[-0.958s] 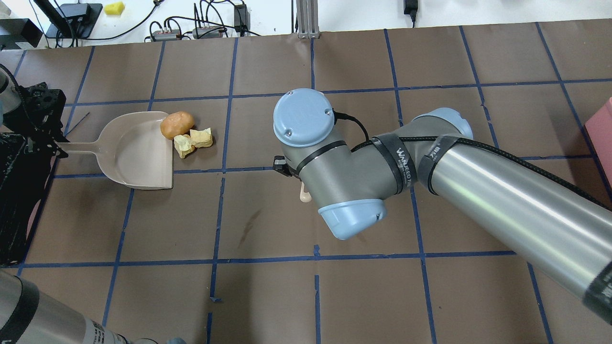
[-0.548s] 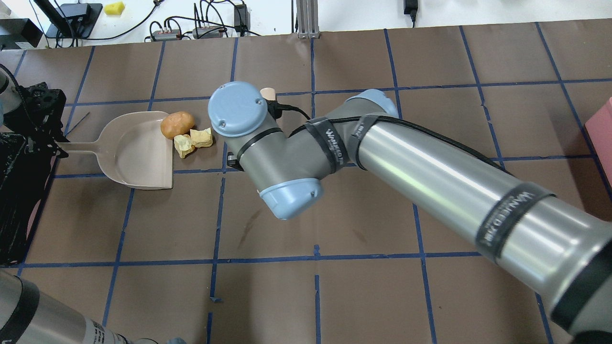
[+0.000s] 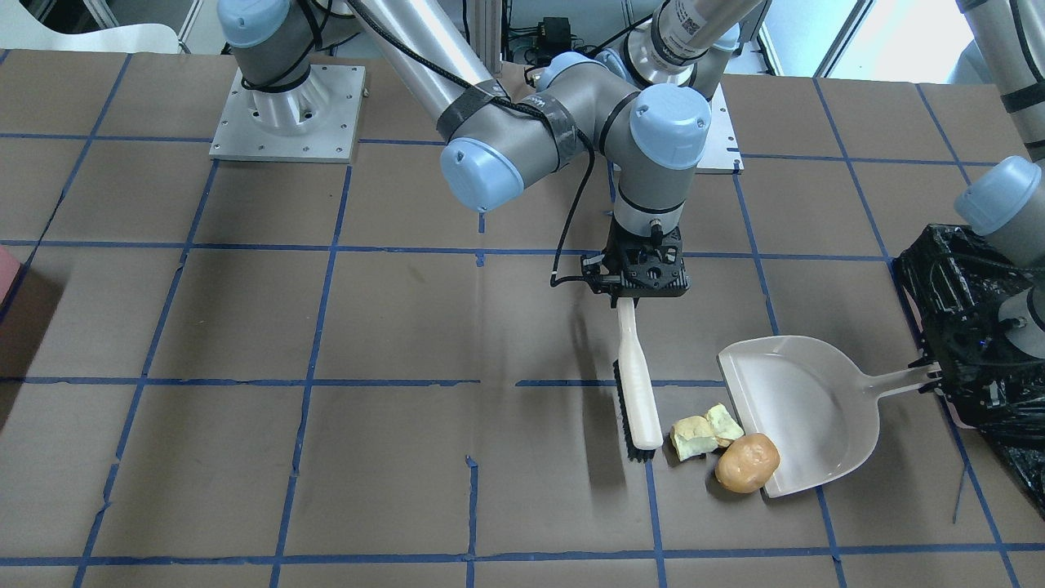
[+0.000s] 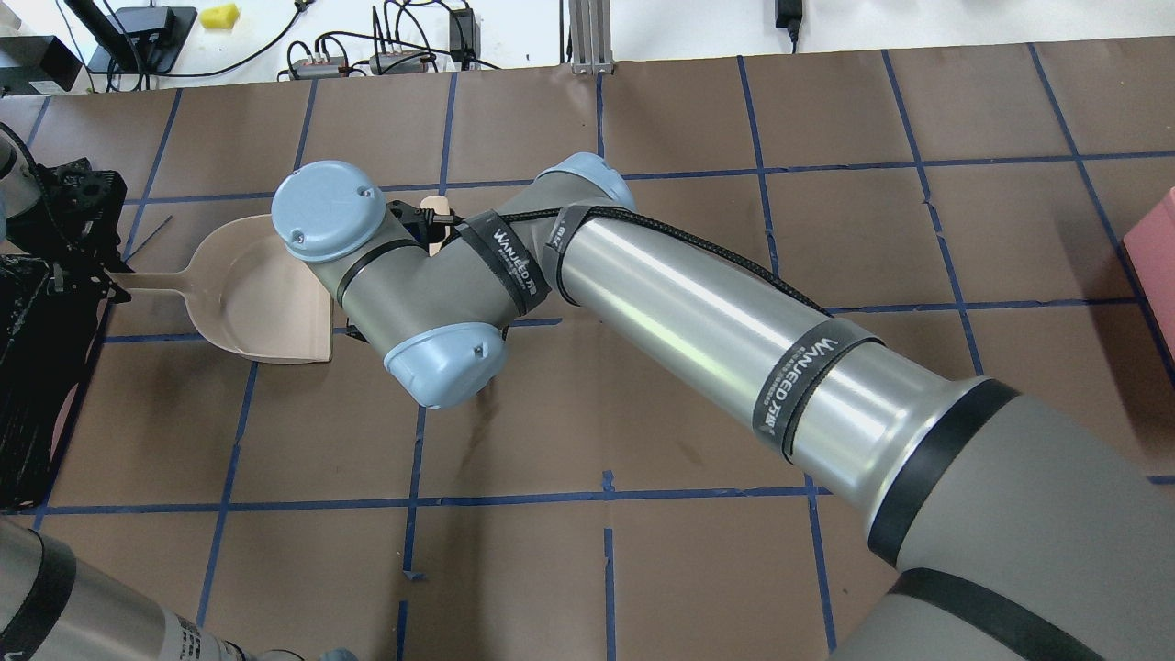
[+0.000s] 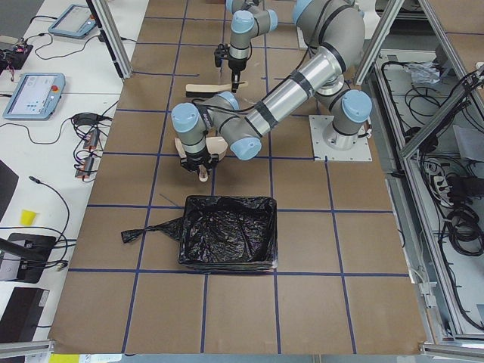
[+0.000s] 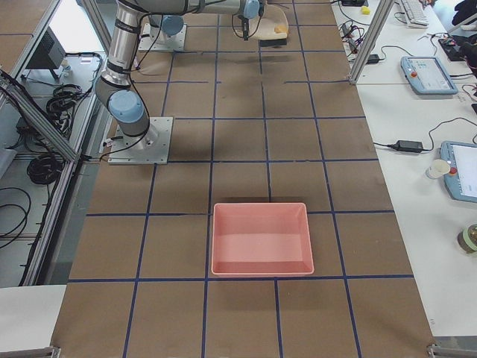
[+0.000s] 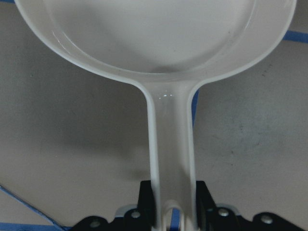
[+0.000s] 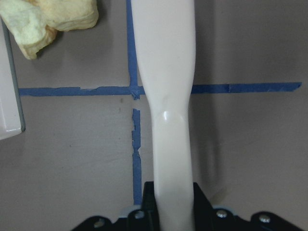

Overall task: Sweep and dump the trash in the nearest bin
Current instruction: 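Sweep the debris into the dustpan with the right gripper's brush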

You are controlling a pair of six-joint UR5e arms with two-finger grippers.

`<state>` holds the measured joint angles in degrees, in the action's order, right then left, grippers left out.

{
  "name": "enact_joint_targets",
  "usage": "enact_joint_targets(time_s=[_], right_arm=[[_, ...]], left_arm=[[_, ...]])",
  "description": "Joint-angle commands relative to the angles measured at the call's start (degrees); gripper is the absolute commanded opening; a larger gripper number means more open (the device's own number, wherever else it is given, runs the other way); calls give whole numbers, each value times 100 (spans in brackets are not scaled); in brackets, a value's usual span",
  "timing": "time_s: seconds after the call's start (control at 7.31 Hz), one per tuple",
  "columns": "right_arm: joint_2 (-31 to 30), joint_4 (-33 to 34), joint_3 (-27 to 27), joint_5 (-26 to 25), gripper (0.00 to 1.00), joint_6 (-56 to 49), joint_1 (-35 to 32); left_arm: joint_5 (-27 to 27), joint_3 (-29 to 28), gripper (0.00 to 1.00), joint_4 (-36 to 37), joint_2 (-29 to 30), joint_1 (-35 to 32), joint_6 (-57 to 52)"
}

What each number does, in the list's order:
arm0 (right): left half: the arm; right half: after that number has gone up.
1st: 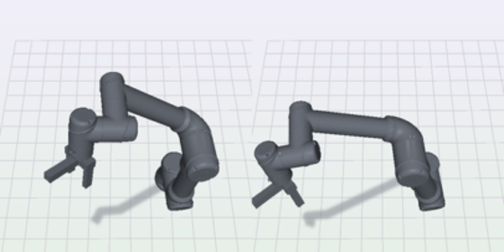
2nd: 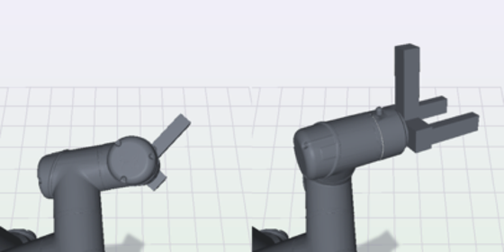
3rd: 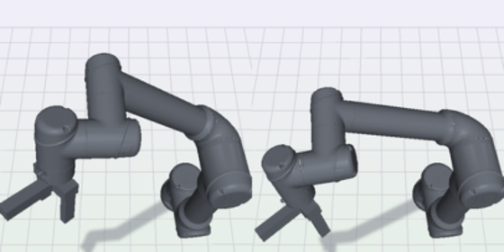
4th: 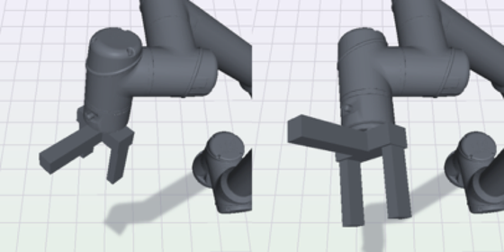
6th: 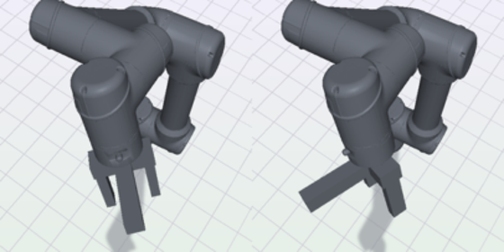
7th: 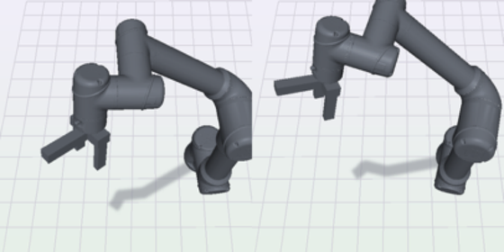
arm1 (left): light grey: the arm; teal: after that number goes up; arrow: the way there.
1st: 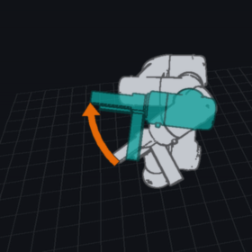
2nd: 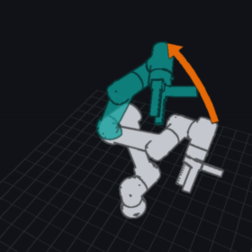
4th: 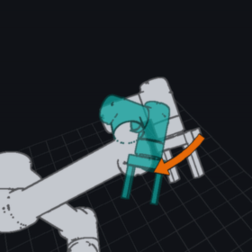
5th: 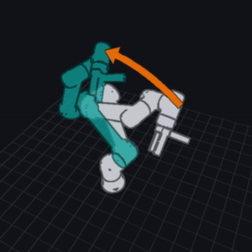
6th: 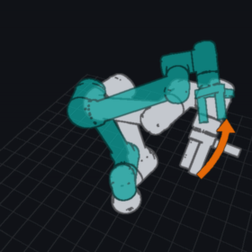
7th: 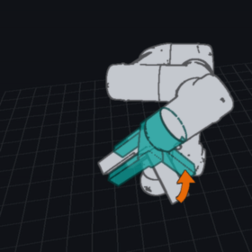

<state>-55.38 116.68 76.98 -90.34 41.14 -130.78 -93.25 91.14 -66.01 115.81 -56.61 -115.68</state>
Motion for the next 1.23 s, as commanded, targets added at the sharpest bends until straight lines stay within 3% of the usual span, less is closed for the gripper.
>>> enact_joint_targets(time_s=[0.0,0.14,0.41,1.1], right_arm=[[44,-721,-356,60,22,-10,-9],[166,-1082,-751,78,23,-27,8],[561,-1165,-1324,113,23,-45,8],[826,-1174,-1353,-1,23,-150,35]], left_arm=[[0,-26,8,0,3,0,11],[0,-26,8,9,20,0,20],[0,-18,8,9,29,0,37],[0,-18,8,62,29,0,55]])
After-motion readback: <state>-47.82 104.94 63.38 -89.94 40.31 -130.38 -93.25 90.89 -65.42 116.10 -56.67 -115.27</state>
